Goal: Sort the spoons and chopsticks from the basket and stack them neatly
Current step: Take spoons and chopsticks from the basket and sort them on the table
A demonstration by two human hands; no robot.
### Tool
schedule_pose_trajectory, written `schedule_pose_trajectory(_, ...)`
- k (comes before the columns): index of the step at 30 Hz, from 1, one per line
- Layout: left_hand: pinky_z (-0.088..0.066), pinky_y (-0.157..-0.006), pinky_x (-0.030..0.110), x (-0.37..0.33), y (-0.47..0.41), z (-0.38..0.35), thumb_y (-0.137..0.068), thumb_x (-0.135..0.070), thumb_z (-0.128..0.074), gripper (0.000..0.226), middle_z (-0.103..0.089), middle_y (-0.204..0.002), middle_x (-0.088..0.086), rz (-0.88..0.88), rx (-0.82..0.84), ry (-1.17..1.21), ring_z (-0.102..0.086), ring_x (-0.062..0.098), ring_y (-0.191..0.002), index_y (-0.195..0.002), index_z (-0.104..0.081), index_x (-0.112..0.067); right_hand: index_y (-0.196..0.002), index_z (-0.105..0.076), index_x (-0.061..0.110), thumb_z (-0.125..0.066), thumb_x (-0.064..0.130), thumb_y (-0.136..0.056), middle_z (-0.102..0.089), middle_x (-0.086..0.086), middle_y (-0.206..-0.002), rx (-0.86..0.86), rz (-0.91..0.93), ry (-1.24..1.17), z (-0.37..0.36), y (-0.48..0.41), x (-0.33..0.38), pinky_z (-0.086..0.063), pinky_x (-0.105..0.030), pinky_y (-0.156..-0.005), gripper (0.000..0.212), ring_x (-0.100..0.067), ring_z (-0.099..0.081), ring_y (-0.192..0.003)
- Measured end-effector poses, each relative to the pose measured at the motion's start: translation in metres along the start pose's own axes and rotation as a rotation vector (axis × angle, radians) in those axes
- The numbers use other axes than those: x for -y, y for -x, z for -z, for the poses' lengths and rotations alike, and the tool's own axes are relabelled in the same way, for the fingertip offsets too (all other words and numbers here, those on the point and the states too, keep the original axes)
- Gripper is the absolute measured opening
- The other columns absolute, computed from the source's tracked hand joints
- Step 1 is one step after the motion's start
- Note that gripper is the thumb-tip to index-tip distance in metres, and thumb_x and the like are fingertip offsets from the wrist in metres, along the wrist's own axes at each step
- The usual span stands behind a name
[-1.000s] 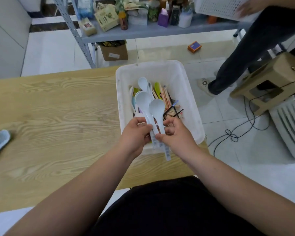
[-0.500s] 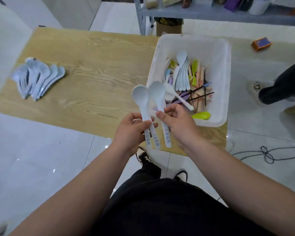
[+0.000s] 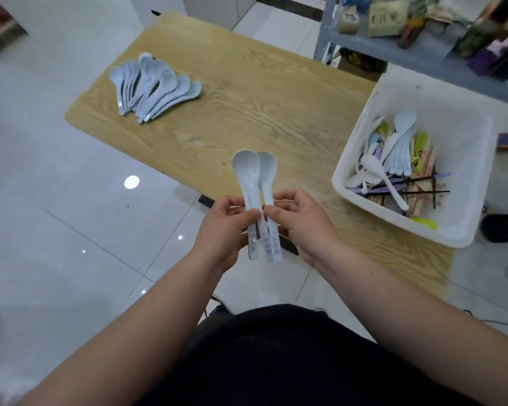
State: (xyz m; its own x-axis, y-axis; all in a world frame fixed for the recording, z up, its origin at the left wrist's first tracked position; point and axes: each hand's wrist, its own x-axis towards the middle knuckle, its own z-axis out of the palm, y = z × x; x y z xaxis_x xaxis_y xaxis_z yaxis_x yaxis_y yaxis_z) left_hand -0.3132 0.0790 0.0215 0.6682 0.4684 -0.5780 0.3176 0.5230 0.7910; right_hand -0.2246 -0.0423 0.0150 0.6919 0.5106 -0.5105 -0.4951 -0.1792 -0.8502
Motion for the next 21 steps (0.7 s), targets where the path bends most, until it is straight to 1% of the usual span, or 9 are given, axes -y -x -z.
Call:
schedule_pose_trajectory(3,-0.059,-0.065,0.035,-0.024,-0.007,0.049,-0.092,0.003,-0.063,0.018,-0.074,-0.085,0.007,-0.031,-0.025,0.046,-0.075,0.026,-0.087,-0.104,-0.055,-0.009,-0.118,-0.059,0.013,-0.07,0.003,-0.091,-0.077,-0.005,-0.092,-0.003,-0.022,-0.118,-0.053,-0.009,0.004,-0.053,-0.022,-0.061,0.031,-0.016,-0.074,-0.079)
schedule_pose_trajectory(7,-0.058,-0.068,0.037,-0.047,-0.019,0.109,-0.092,0.001,-0.065,0.019,-0.073,-0.102,0.019,-0.043,-0.079,0.046,-0.075,0.028,-0.087,-0.106,-0.055,-0.008,-0.117,-0.062,0.016,-0.069,0.002,-0.091,-0.077,0.0,-0.086,0.055,0.028,-0.109,-0.116,-0.022,0.009,-0.056,-0.025,-0.068,0.03,-0.017,-0.074,-0.081)
schedule_pose_trajectory(10,-0.058,-0.069,0.039,-0.06,-0.031,0.141,-0.091,-0.001,-0.067,0.019,-0.072,-0.103,0.019,-0.045,-0.078,0.016,-0.075,0.03,-0.088,-0.104,-0.056,-0.009,-0.116,-0.064,0.016,-0.069,0.003,-0.091,-0.076,-0.001,-0.087,0.1,0.053,-0.06,-0.15,-0.034,0.012,-0.056,-0.026,-0.071,0.029,-0.019,-0.074,-0.084)
schedule_pose_trajectory(13,-0.057,-0.065,0.036,-0.071,-0.045,0.155,-0.09,-0.002,-0.068,0.02,-0.07,-0.093,0.013,-0.04,-0.043,-0.005,-0.075,0.029,-0.083,-0.104,-0.056,-0.008,-0.115,-0.063,0.016,-0.069,0.002,-0.092,-0.075,-0.004,-0.09,0.099,0.058,-0.015,-0.169,-0.048,0.016,-0.056,-0.026,-0.069,0.028,-0.02,-0.075,-0.082)
schedule_pose_trajectory(16,-0.058,-0.064,0.036,-0.083,-0.063,0.156,-0.09,-0.002,-0.069,0.021,-0.069,-0.092,0.013,-0.025,-0.013,-0.005,-0.075,0.029,-0.083,-0.104,-0.055,-0.008,-0.118,-0.061,0.014,-0.069,0.002,-0.091,-0.075,-0.01,-0.096,0.083,0.03,-0.011,-0.177,-0.069,0.024,-0.057,-0.028,-0.067,0.03,-0.024,-0.075,-0.082)
schedule_pose_trajectory(18,-0.058,-0.065,0.037,-0.093,-0.079,0.155,-0.089,-0.003,-0.071,0.022,-0.069,-0.091,0.014,-0.017,-0.011,-0.012,-0.074,0.03,-0.083,-0.102,-0.055,-0.009,-0.119,-0.061,0.013,-0.07,0.001,-0.09,-0.075,-0.014,-0.102,0.097,0.009,-0.01,-0.18,-0.088,0.03,-0.058,-0.031,-0.069,0.032,-0.028,-0.075,-0.085)
schedule_pose_trajectory(21,-0.059,-0.067,0.039,-0.111,-0.106,0.154,-0.087,-0.002,-0.072,0.023,-0.07,-0.091,0.015,-0.007,-0.04,-0.023,-0.074,0.033,-0.085,-0.102,-0.055,-0.009,-0.117,-0.061,0.013,-0.071,0.001,-0.089,-0.075,-0.013,-0.104,0.111,-0.003,0.005,-0.185,-0.123,0.043,-0.06,-0.037,-0.076,0.031,-0.029,-0.075,-0.088)
